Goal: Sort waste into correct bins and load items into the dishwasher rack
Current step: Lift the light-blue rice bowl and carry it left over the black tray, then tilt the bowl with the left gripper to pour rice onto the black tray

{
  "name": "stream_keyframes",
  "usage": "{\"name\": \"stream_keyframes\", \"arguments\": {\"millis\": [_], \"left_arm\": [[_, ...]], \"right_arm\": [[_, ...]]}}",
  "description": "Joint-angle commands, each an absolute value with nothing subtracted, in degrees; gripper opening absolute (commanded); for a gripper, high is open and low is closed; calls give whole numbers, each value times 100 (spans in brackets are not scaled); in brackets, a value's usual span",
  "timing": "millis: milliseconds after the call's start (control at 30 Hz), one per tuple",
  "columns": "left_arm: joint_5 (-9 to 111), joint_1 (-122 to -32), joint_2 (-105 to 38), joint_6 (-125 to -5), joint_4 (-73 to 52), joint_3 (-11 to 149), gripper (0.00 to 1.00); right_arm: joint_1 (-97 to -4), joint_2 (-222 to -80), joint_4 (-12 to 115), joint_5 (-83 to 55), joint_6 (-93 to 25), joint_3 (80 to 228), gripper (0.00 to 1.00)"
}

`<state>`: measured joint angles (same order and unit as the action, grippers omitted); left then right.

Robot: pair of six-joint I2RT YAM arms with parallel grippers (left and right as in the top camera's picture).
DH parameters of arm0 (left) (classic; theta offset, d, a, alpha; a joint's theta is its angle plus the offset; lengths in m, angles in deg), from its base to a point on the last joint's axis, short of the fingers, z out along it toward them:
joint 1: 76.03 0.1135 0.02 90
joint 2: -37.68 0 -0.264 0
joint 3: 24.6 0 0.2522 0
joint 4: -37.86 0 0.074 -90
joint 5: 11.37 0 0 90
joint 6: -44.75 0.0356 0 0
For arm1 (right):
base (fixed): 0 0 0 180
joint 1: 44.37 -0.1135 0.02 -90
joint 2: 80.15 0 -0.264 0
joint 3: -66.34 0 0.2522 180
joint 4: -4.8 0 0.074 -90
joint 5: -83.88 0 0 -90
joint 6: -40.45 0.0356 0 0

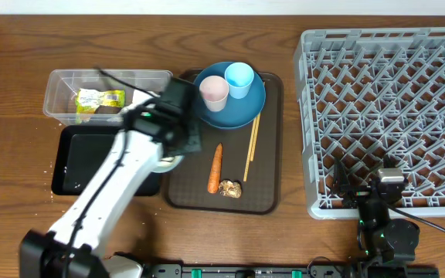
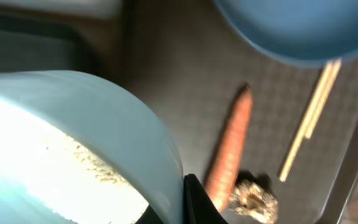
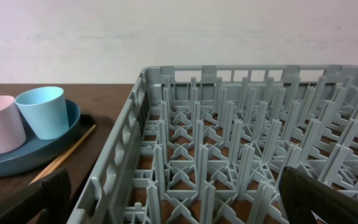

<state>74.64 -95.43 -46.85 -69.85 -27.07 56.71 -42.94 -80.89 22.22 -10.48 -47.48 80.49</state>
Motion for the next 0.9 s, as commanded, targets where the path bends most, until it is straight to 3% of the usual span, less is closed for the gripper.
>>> {"name": "stream_keyframes", "arguments": {"millis": [0, 500, 867], "left_arm": [[7195, -8911, -4384, -6580, -2782, 5841, 6], [5298, -5777, -4318, -5544, -2618, 5763, 6], [3825, -4464, -4390, -5317, -2093, 5518, 6]], "right_arm": [[-4294, -8076, 2246, -1063, -4835, 8042, 99], [-4294, -8076, 2246, -1063, -4835, 8042, 99], [-4294, -8076, 2246, -1063, -4835, 8042, 99]]}}
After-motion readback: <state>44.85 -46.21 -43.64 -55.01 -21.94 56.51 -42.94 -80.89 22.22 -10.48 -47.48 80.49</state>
